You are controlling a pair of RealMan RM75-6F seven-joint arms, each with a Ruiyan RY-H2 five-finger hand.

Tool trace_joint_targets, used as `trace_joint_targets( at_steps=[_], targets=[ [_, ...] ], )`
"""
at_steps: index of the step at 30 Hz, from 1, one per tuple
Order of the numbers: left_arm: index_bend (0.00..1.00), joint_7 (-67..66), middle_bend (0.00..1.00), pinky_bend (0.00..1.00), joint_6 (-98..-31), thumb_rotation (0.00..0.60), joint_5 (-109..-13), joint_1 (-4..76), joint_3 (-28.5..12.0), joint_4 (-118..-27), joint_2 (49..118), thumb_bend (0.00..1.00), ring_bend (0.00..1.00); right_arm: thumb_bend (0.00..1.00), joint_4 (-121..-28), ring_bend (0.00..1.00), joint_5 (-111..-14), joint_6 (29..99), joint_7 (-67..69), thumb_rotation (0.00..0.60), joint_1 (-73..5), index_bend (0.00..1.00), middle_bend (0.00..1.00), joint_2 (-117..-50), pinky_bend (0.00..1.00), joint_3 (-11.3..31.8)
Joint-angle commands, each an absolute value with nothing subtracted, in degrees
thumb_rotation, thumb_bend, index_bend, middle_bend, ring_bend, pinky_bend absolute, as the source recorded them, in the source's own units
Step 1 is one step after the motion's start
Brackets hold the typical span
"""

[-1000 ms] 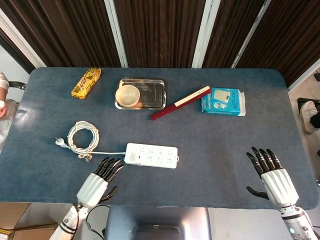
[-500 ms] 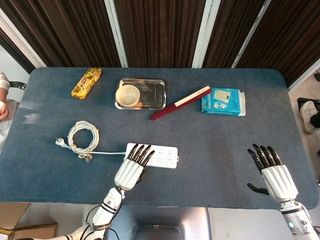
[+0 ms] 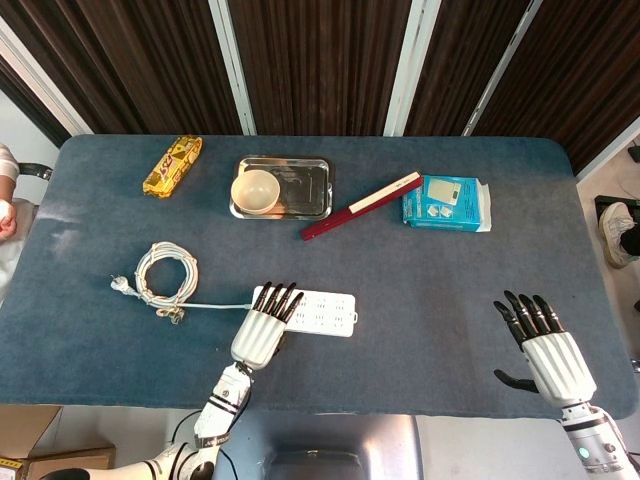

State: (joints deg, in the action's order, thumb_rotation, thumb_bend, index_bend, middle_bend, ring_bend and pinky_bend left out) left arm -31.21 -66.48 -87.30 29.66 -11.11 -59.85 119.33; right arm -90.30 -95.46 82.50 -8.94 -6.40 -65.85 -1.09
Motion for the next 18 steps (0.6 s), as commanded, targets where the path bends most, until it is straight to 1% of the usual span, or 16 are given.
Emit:
trace_joint_targets(
  at_steps=[1, 5, 8, 13, 18],
  targets=[
    [0.00, -30.6, 0.00, 0.09, -67.1, 0.600, -87.0, 29.9, -11.0, -59.9, 119.1, 0.39, 0.00, 0.23, -90.4, 0.00, -95.4, 82.5, -9.0, 0.600, -6.4, 0.00, 0.00, -65.8, 0.00, -1.1],
    [0.00, -29.9, 0.00, 0.13, -67.4, 0.600, -86.5, 30.3, -10.8, -60.0, 118.9, 0.39, 0.00, 0.23, -90.4, 0.00, -95.5, 82.5, -9.1, 0.600, -6.4, 0.00, 0.00, -65.9, 0.00, -1.3],
    [0.02, -29.4, 0.05, 0.16, -67.7, 0.600, -86.2, 30.5, -10.6, -59.9, 118.9, 0.40, 0.05, 0.23, -90.5, 0.00, -95.7, 82.4, -9.2, 0.600, -6.5, 0.00, 0.00, -65.8, 0.00, -1.5],
    [0.12, -28.6, 0.17, 0.22, -68.1, 0.600, -85.7, 30.8, -10.2, -60.1, 118.8, 0.42, 0.15, 0.23, -90.5, 0.00, -95.7, 82.4, -9.4, 0.600, -6.5, 0.00, 0.00, -65.8, 0.00, -1.6],
    [0.15, -27.7, 0.21, 0.26, -68.7, 0.600, -85.5, 31.1, -9.8, -60.9, 118.6, 0.43, 0.18, 0.23, -90.6, 0.00, -95.7, 82.2, -9.7, 0.600, -6.5, 0.00, 0.00, -65.8, 0.00, -1.8]
  ],
)
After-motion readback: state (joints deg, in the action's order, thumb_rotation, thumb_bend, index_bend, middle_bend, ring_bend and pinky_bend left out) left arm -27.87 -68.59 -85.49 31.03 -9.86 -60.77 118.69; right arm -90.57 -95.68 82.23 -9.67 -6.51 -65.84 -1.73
